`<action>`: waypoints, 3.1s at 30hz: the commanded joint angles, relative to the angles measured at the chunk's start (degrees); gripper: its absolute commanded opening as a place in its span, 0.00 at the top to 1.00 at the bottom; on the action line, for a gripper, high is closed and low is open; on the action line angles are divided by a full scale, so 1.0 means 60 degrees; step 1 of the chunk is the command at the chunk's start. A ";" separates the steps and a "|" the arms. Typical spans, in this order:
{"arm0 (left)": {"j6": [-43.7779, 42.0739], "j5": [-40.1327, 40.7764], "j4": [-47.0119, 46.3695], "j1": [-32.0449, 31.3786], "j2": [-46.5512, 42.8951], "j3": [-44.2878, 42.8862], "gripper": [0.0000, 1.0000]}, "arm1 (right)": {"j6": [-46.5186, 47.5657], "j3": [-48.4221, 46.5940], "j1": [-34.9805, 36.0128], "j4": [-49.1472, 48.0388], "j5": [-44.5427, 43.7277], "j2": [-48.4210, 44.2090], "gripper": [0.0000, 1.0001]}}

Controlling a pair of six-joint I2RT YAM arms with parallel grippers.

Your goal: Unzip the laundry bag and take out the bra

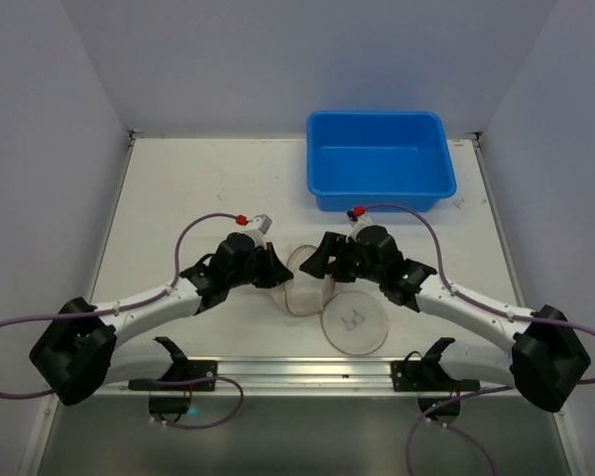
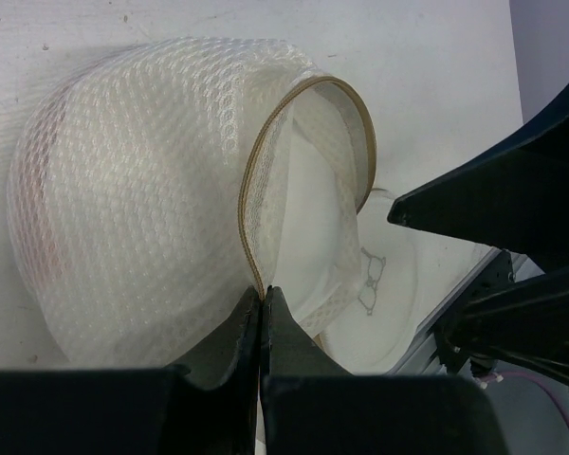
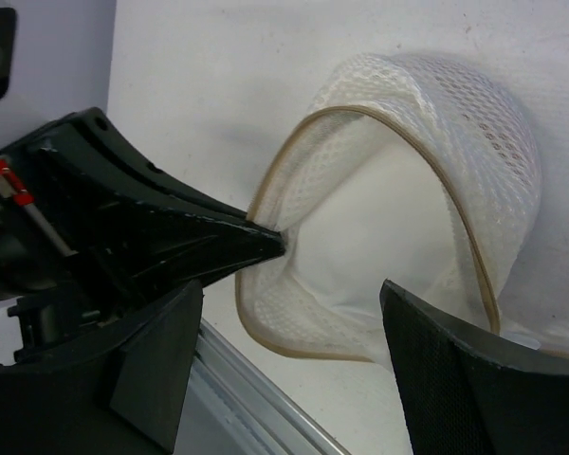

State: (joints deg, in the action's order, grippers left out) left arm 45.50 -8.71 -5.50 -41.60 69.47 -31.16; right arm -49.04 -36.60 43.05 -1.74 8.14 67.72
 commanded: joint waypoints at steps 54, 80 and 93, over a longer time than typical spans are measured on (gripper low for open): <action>0.0108 0.0485 0.0183 -0.0156 -0.0664 -0.0066 1.00 | 0.0834 0.0504 -0.0143 -0.2716 0.1150 0.1429 1.00; 0.0123 0.3707 0.3230 -0.0112 -0.1867 -0.0813 0.02 | 0.0511 -0.0067 0.0003 -0.1923 0.0856 0.1533 0.33; -0.0083 0.3473 0.2879 0.0415 -0.0988 -0.0476 0.20 | 0.1229 -0.0989 0.0677 -0.0443 -0.0405 0.0724 0.34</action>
State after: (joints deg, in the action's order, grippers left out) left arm 46.17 11.05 13.19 -40.18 63.20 -34.04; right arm -43.70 -39.46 46.87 -6.42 8.45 71.94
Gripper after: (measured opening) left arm 0.831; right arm 0.665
